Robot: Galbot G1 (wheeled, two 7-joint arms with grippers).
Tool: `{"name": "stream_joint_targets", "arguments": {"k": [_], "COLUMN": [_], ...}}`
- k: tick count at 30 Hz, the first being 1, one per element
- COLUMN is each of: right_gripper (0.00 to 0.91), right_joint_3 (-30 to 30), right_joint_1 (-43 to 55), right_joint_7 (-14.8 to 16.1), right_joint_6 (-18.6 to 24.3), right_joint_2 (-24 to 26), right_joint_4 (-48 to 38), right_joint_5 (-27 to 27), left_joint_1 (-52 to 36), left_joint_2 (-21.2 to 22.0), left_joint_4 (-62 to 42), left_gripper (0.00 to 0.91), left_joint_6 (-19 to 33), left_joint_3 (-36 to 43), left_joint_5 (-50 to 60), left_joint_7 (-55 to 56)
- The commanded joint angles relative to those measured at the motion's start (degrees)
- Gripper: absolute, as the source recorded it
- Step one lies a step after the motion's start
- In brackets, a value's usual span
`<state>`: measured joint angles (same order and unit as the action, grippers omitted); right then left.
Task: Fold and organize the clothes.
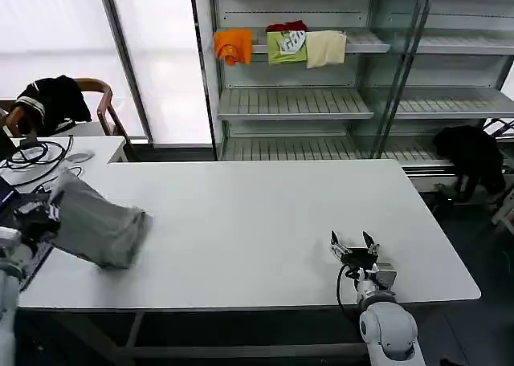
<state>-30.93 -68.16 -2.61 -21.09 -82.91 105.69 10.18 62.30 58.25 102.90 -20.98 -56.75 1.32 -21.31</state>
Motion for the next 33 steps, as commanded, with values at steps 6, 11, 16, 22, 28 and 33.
{"name": "stream_joint_targets", "arguments": {"k": [6, 11, 16, 22, 28, 33], "right_gripper": [0.907, 0.907, 0.907, 0.907, 0.907, 0.907], "right_joint_3": [-0.8, -1.3, -1.7, -2.3, -2.2, -1.6], "right_joint_1": [-0.8, -1.0, -1.3, -1.5, -1.6, -1.8], "right_joint_7": [0.0, -0.1, -0.2, -0.4, 0.4, 2.7], "right_joint_6": [1.1, 1.6, 2.1, 2.0, 1.2, -0.3], "right_joint_2": [1.2, 1.7, 2.1, 2.1, 2.0, 1.1], "right_joint_4": [-1.6, -2.4, -2.9, -2.3, -0.8, 1.9], "right_joint_5": [2.2, 2.3, 2.3, 2.3, 1.8, 1.1], "left_joint_1": [1.0, 3.7, 2.4, -1.7, -7.4, -13.9], "left_joint_2": [-0.7, 16.8, 27.3, 29.4, 32.0, 36.1], "left_joint_4": [6.6, 6.8, 4.0, 1.4, -7.1, -15.3], "left_gripper": [0.020, 0.020, 0.030, 0.030, 0.030, 0.050], "left_joint_6": [0.6, 0.6, -2.9, -7.3, -6.4, -3.8], "left_joint_3": [7.7, 21.2, 33.8, 40.4, 44.2, 46.2], "left_joint_5": [18.1, 24.3, 20.5, 9.9, 2.6, -1.6], "left_joint_7": [-3.1, 2.3, 8.0, 12.9, 17.5, 23.6]}}
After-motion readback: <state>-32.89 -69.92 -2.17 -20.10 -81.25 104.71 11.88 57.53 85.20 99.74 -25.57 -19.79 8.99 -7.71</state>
